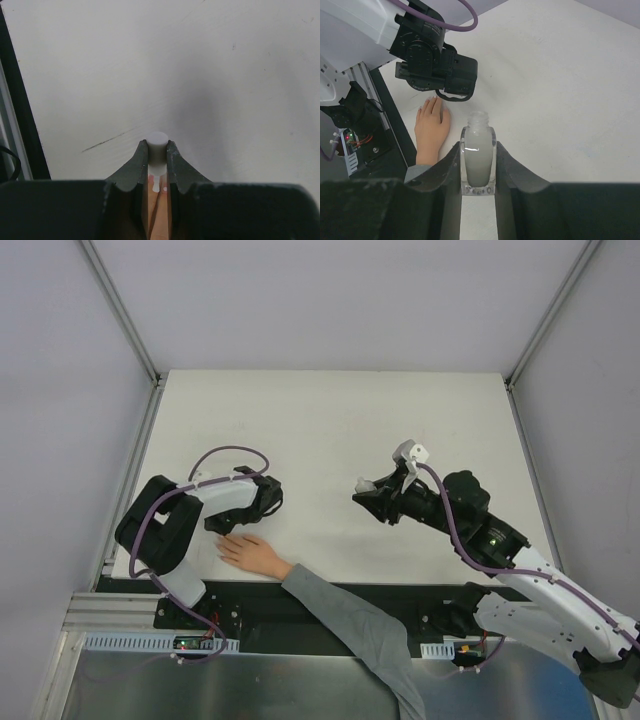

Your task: Paint the nails

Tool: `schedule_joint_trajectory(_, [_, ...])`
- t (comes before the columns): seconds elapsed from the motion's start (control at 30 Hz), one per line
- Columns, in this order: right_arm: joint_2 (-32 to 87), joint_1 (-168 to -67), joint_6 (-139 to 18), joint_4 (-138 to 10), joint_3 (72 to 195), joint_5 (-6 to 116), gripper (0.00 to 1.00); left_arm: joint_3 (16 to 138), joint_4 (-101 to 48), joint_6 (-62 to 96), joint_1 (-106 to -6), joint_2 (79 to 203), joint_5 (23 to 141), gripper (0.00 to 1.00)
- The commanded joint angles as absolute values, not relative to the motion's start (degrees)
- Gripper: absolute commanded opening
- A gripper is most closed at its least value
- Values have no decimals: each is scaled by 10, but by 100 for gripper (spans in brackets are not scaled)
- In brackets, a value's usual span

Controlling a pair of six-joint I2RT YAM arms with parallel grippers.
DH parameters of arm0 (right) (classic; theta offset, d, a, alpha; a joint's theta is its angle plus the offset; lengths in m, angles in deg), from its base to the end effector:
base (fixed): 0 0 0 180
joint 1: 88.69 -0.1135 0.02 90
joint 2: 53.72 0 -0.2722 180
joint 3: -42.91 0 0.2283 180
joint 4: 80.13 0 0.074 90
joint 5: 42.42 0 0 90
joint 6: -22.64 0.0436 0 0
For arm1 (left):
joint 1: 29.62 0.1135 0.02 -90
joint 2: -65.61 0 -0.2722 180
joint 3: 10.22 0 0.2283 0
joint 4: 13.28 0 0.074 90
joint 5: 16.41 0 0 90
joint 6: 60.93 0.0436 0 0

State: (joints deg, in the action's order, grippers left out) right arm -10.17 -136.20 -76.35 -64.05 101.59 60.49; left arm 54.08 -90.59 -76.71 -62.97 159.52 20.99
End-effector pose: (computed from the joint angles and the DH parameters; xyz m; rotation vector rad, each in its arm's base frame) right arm 0.1006 0.1243 0.3587 -0.9264 1.3430 0.6993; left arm 0.1926 -0.0853 0.1761 -1.2123 1.9393 0.7115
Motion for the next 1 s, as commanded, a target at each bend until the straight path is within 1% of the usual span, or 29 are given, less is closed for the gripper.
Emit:
schedule_joint_trajectory(0.0, [-117,-1364,-766,-635,1047,610,0,562,-940,-804,-633,1611,194,0])
schedule_joint_trajectory(0.17, [-116,-1364,-768,-627,1048,610,0,563,-941,-831,-633,1621,182,0])
schedule_joint_trajectory(0.6, [-114,-1364,-769,-623,1052,607,0,575,-951,-829,-634,1640,181,0])
schedule_joint_trajectory(0.73, [-113,-1364,-767,-615,1060,613,0,602,-990,-874,-649,1670,168,0])
schedule_joint_trajectory(0.87, [-122,-1366,-768,-581,1070,615,0,637,-1077,-943,-649,1712,177,0])
schedule_joint_trajectory(0.97, [-135,-1369,-779,-556,1078,602,0,618,-1060,-957,-648,1696,182,0])
